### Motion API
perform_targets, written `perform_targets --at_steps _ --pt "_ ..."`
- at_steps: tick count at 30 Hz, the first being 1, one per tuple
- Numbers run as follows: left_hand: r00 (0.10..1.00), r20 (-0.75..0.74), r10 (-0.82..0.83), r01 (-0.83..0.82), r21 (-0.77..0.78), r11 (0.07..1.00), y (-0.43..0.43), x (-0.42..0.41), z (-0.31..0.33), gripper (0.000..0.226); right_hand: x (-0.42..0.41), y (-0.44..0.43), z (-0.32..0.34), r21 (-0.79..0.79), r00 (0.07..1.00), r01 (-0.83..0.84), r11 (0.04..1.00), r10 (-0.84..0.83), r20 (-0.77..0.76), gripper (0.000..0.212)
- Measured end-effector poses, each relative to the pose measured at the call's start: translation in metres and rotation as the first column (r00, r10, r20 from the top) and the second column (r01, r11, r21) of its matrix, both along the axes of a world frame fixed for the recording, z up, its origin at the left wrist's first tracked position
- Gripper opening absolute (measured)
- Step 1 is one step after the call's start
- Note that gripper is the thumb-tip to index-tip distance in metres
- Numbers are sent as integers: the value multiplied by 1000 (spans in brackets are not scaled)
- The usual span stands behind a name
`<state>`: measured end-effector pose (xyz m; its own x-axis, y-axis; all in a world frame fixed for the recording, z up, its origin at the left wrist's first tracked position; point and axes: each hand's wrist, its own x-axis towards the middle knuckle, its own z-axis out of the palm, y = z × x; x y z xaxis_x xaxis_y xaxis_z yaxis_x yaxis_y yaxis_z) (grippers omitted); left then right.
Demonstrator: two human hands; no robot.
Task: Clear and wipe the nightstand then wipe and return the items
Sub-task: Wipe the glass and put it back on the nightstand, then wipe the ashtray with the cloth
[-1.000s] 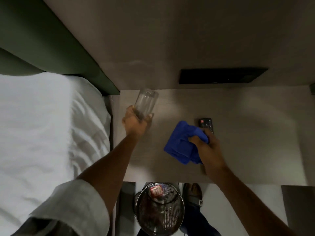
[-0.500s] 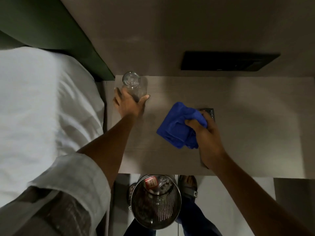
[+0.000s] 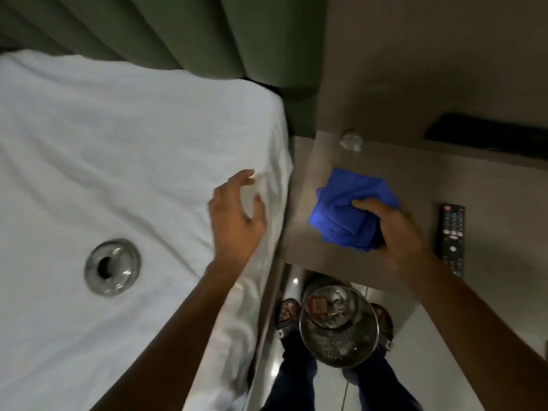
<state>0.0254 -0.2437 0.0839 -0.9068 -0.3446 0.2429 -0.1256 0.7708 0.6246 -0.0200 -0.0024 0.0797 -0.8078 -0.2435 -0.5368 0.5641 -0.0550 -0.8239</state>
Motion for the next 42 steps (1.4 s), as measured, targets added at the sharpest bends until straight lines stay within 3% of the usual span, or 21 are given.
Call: perform_targets --at_steps 4,7,9,12,14,16,18,20,23,25,27,33,36,39,42 --pt "942 211 263 -168 -383 909 -121 59 30 37 9 -42 24 35 997 -61 998 63 -37 14" --pt "675 498 545 -364 -418 832 -191 94 36 49 22 -73 36 21 999 -27 999 26 22 14" --pt "531 659 533 -478 -286 831 -213 111 34 53 32 -91 42 33 998 -64 997 64 0 11" --pt "561 646 518 -619 -89 781 -215 126 32 41 46 -113 46 139 991 -113 984 122 -57 9" --pt "588 601 542 -762 186 620 -207 130 36 26 54 -123 45 198 978 -131 971 159 -134 22" --pt "635 640 433 -772 502 390 -193 130 43 21 59 -130 45 269 945 -148 952 216 -244 31" --pt "708 652 271 -706 659 260 -172 127 47 29 66 -136 45 344 901 -157 926 276 -333 35" --pt "766 622 160 -643 742 193 -146 122 48 34 75 -145 45 396 859 -146 907 315 -403 37" --pt "816 577 39 -571 792 215 -95 107 45 30 83 -152 41 519 786 -81 851 375 -491 49" --pt "837 546 -35 -520 814 258 -63 97 42 28 85 -149 40 632 758 -59 773 447 -476 55" --pt "857 511 -65 -482 841 246 -38 87 39 27 87 -141 41 699 723 -33 715 499 -477 55" --pt "859 502 -103 -505 863 -3 21 45 19 23 94 -75 31 781 666 -12 624 588 -459 55" --pt "839 532 -115 -542 836 -88 50 35 5 7 88 -31 21 831 761 31 555 525 -380 55" --pt "812 527 -251 -533 845 50 87 31 -4 11 74 5 9 829 868 69 554 377 -323 52" --pt "738 590 -327 -555 806 204 121 24 -13 23 61 18 0 847 870 78 526 378 -315 52"
